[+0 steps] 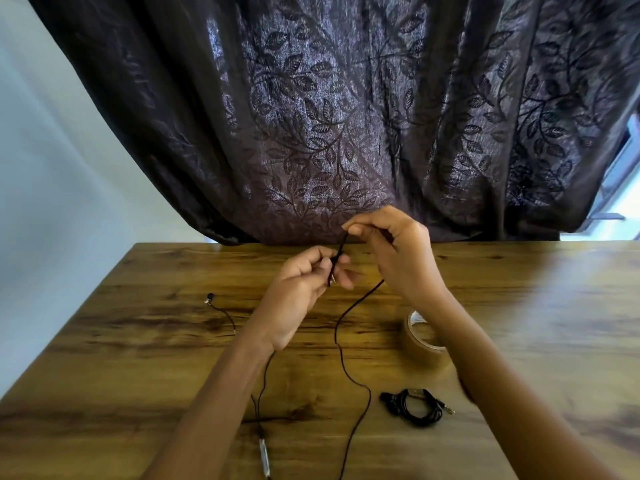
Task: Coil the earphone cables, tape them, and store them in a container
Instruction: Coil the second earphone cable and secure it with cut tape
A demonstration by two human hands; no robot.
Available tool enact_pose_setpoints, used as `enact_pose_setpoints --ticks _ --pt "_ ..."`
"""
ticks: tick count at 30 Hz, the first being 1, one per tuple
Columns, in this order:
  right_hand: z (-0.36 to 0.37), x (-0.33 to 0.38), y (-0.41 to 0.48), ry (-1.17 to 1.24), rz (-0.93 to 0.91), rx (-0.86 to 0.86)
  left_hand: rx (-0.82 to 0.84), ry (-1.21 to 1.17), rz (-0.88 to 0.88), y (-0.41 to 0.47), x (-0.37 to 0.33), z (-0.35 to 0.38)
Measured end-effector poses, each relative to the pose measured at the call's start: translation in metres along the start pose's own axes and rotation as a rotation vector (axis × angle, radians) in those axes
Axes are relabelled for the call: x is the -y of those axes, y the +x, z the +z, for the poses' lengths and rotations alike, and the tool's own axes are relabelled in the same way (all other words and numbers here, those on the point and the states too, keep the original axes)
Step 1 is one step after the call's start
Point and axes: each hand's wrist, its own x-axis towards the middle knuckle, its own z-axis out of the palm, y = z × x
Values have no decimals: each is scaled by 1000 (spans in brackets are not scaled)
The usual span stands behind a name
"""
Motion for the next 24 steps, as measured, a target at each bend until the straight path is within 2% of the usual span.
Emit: enact_pose_setpoints --ticks 6,10,13,16,18,21,24 --pt "6 -17 -4 62 89 43 26 -299 -43 -2 -15 -1" --pt "13 -26 -19 6 120 53 2 -510 4 2 -22 -8" --pt "19 -24 -38 -134 22 84 -70 -546 39 7 -21 -14" --pt "24 -23 -56 -506 -160 138 -122 -537 46 9 -17 -19" --pt "25 -17 -66 -651 -252 214 -142 -515 44 10 -14 -21" --pt "23 -9 -75 -690 -350 294 -193 -481 34 11 -11 -25" --pt "15 -3 -74 -719 -423 275 -229 -412 29 10 -8 -25"
